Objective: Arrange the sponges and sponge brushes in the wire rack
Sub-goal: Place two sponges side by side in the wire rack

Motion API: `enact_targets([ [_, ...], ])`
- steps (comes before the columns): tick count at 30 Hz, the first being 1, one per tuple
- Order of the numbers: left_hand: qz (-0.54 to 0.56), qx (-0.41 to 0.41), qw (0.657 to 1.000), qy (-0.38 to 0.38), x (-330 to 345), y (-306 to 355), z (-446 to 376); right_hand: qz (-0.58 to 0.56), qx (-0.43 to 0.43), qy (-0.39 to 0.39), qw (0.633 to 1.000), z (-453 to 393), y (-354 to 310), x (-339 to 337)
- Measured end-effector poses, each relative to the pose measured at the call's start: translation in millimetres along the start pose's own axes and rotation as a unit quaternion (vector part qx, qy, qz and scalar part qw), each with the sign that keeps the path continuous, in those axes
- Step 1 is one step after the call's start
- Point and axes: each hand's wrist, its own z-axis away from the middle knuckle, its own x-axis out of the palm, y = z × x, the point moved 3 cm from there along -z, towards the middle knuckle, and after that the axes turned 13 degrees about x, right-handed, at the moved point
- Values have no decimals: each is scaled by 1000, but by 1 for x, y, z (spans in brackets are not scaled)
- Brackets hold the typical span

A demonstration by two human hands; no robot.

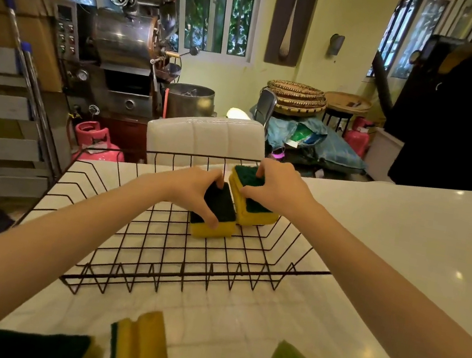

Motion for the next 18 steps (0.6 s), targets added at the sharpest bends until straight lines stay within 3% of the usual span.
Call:
enact_targets([
  [10, 18, 1, 1000, 4, 3, -8, 2, 58, 6, -32, 998, -13, -7, 19],
  [18, 32, 11, 999, 14, 4, -9, 1, 38, 24, -58, 997, -16, 0, 33],
])
